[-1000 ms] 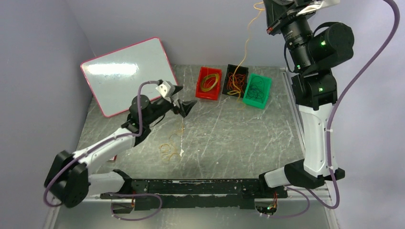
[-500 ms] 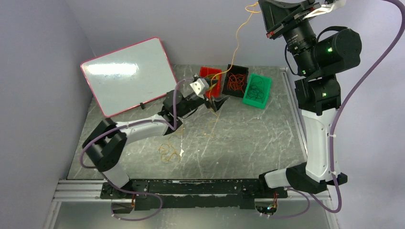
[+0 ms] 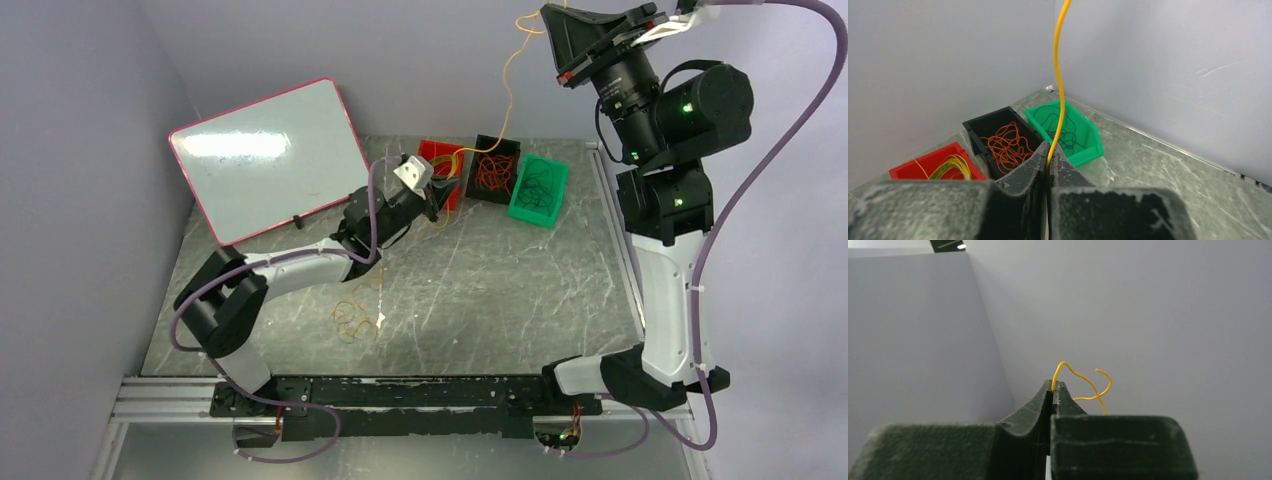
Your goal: Untangle the cables
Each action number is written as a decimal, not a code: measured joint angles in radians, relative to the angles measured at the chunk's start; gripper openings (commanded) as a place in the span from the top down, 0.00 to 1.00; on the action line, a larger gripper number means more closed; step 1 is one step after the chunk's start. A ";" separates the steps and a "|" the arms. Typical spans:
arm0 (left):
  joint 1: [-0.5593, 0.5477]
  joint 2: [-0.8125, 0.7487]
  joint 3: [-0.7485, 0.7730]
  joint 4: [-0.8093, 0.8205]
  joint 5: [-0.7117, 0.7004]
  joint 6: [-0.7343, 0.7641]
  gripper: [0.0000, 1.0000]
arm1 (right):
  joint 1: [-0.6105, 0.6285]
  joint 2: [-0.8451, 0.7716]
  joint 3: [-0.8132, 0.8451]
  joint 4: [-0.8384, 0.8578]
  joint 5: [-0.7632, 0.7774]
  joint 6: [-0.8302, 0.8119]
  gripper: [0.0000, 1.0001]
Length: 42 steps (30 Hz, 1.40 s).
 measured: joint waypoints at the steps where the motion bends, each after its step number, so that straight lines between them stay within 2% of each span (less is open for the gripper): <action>1: 0.007 -0.019 0.006 -0.050 0.010 -0.008 0.93 | 0.000 0.000 -0.008 -0.004 0.007 -0.003 1.00; 5: 0.052 -0.046 0.121 -0.293 0.044 -0.040 0.93 | 0.000 0.010 -0.035 -0.042 0.037 -0.016 1.00; 8: 0.127 -0.054 0.178 -0.404 0.074 -0.059 0.93 | 0.000 0.014 -0.083 -0.064 0.040 -0.019 1.00; 11: 0.214 -0.040 0.248 -0.512 0.123 -0.080 0.93 | 0.000 -0.002 -0.185 -0.072 0.038 -0.018 1.00; 14: 0.278 0.026 0.393 -0.613 0.169 -0.081 0.93 | 0.000 -0.036 -0.323 -0.079 0.040 -0.009 1.00; 18: 0.308 0.129 0.579 -0.705 0.212 -0.071 0.93 | 0.000 -0.094 -0.481 -0.087 0.048 0.006 1.00; 29: 0.309 0.368 0.925 -0.844 0.248 -0.044 0.93 | 0.000 -0.211 -0.678 -0.055 0.064 0.022 1.00; 42: 0.309 0.537 1.093 -0.832 0.257 -0.050 0.93 | 0.000 -0.224 -0.793 -0.019 0.100 0.019 1.00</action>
